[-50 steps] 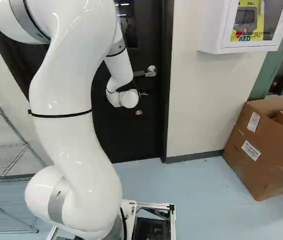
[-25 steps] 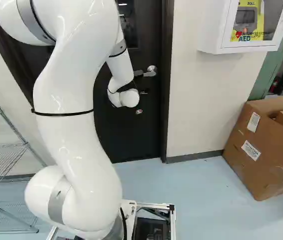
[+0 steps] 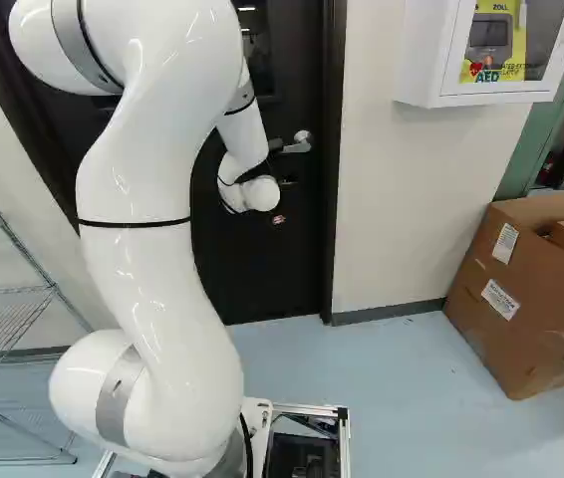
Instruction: Open the door and move inside
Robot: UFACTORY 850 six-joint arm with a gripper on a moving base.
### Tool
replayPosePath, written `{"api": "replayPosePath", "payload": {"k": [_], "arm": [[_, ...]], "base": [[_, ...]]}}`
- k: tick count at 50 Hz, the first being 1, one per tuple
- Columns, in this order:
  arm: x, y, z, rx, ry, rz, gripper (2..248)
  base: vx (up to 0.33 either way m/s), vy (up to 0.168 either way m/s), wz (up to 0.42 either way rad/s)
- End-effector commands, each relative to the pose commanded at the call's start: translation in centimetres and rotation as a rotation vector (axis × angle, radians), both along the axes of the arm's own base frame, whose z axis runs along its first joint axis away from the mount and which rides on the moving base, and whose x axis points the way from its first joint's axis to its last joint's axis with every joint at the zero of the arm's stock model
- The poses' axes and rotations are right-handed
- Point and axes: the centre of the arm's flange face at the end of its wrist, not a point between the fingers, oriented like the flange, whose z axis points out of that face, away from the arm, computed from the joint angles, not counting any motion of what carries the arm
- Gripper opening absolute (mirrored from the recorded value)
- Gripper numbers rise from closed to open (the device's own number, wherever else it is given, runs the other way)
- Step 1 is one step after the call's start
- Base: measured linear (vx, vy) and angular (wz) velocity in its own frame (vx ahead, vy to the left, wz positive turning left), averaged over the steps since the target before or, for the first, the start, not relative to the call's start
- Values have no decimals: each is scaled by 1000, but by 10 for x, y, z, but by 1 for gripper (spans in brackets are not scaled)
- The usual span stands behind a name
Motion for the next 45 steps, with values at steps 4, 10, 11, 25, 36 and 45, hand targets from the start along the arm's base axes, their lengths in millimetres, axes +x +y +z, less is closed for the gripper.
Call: {"api": "replayPosePath", "payload": {"k": [4, 10, 11, 25, 36, 45], "arm": [[3, 0, 0, -4, -2, 8, 247], [8, 1, -1, -8, -4, 17, 247], [9, 1, -1, -9, -5, 19, 247], [20, 2, -3, -19, -11, 38, 247], [29, 3, -4, -25, -17, 50, 247], [37, 3, -6, -30, -22, 60, 247]], "base": [[0, 0, 0], [0, 0, 0], [0, 0, 0], [0, 0, 0], [0, 0, 0], [0, 0, 0]]}}
